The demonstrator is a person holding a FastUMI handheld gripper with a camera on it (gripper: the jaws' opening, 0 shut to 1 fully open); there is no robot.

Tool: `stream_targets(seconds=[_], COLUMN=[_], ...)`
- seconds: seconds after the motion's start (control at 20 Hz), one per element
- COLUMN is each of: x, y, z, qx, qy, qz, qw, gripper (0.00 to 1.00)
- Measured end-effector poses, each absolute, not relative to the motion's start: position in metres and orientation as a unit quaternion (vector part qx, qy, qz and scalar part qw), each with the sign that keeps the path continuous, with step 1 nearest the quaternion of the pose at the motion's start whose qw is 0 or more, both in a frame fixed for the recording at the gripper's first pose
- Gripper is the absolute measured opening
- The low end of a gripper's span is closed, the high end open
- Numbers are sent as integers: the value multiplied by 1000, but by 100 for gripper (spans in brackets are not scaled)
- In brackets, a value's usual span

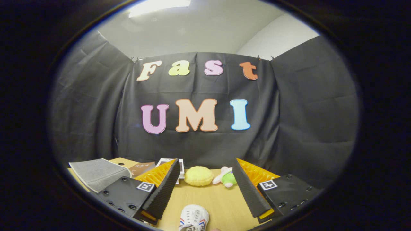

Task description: Open the storage box then place both shoes into the box .Put the left shoe in first, then the right shoe, with the right side of both shoes facing outward in a uniform manner.

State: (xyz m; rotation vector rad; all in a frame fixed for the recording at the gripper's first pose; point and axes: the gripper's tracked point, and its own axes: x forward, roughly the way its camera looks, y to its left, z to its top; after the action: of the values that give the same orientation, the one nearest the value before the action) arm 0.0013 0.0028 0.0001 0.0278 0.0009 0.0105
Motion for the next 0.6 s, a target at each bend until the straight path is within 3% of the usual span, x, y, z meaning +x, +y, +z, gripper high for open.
stream_targets(seconds=[0.2,0.6], x=[-3,-23], y=[30,98], z=[2,-38], qx=[53,218], qy=[8,128], qz=[47,135], qw=[997,958], gripper=[100,100])
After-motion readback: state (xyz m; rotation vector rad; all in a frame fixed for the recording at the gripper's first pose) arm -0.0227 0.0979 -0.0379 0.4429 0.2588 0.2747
